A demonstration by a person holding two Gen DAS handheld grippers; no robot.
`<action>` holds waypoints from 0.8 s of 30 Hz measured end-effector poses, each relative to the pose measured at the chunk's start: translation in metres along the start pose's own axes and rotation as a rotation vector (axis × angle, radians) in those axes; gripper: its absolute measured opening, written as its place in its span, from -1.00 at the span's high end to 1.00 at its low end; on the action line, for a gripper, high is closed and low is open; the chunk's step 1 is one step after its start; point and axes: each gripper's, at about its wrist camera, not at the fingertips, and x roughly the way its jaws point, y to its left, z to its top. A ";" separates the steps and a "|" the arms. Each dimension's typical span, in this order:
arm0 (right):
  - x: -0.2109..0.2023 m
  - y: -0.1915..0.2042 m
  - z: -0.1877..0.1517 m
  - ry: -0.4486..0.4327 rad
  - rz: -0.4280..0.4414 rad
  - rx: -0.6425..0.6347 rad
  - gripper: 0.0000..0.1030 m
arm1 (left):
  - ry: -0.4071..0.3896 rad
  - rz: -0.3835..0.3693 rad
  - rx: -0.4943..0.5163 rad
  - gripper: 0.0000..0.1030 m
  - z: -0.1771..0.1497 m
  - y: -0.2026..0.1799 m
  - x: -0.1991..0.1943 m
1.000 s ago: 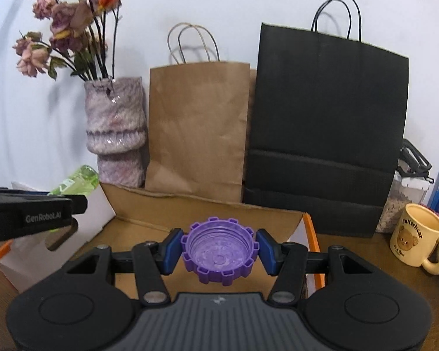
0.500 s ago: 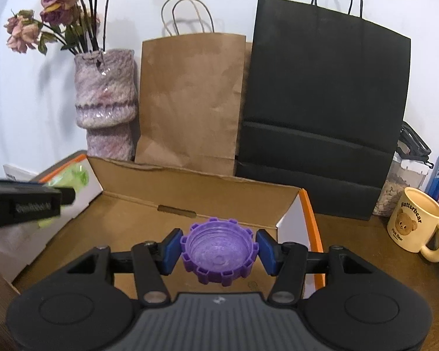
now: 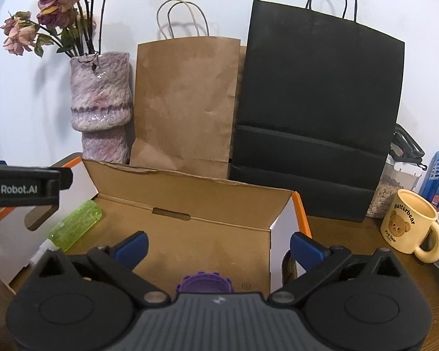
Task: Organize rigid objects
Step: 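Release the green bottle and purple cap into the red box with both grippers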
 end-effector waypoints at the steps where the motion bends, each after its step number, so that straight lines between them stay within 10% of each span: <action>1: -0.001 0.000 0.000 -0.002 -0.002 0.001 -1.00 | 0.004 0.001 0.003 -1.00 0.000 0.000 0.001; 24: -0.058 -0.016 -0.010 -0.083 -0.019 0.009 -1.00 | -0.052 -0.024 -0.025 -1.00 -0.006 0.017 -0.047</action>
